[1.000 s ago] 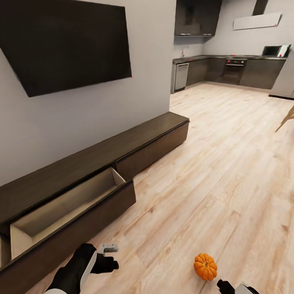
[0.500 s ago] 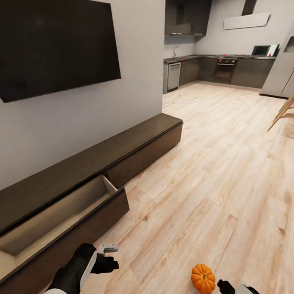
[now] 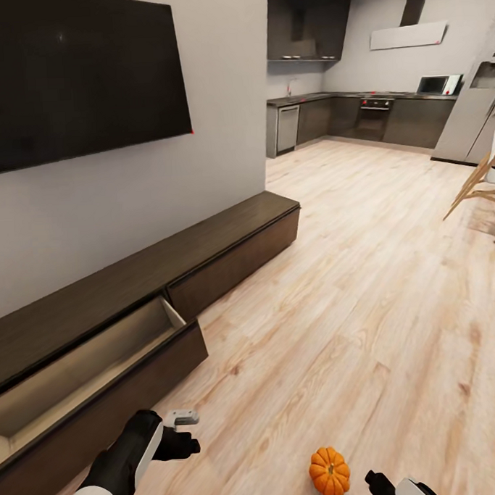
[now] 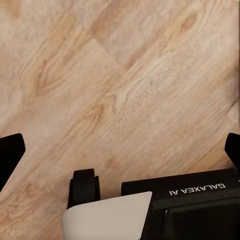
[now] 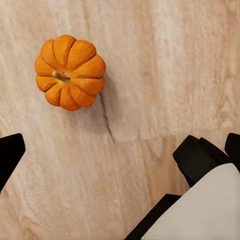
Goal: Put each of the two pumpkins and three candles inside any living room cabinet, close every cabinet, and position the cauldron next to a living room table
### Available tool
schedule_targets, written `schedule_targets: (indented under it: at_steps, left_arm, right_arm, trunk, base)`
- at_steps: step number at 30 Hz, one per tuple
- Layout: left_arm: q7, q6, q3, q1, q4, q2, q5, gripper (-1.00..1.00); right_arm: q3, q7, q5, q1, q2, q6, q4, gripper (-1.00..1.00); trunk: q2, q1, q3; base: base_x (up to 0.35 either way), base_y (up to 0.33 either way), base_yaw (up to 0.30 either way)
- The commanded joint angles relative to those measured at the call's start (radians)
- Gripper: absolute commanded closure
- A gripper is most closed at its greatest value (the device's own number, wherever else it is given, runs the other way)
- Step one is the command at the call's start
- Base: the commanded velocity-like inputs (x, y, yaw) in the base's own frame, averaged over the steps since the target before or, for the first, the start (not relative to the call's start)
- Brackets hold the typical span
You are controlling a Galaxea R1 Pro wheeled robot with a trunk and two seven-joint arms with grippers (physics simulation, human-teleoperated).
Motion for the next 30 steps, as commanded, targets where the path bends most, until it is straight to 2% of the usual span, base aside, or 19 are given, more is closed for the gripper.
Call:
schedule_targets:
  at_steps: [1,24,28,30]
  left_arm:
    - [0.000,0.000,0.000,0.000,0.000,0.000,0.000,-1.00]
    - [0.000,0.003,0.000,0.000,0.000,0.000,0.000,-1.00]
    - [0.001,0.003,0.000,0.000,0.000,0.000,0.001,-1.00]
    - [0.001,0.004,0.000,0.000,0.000,0.000,0.001,-1.00]
  right_arm:
    - [0.000,0.000,0.000,0.000,0.000,0.000,0.000,-1.00]
    - [0.002,0.000,0.002,0.000,0.003,-0.002,-0.002,-1.00]
    - [0.002,0.001,0.004,0.000,0.003,-0.059,-0.001,-1.00]
    - [0.005,0.001,0.020,0.000,0.004,-0.095,0.000,-1.00]
  trunk:
    - [0.000,0.000,0.000]
    - [0.000,0.000,0.000]
    - [0.000,0.000,0.000]
    - [0.000,0.000,0.000]
  base:
    - [0.136,-0.123,0.000]
    - [0.106,-0.017,0.000]
    - [0.063,0.000,0.000]
    - [0.022,0.000,0.000]
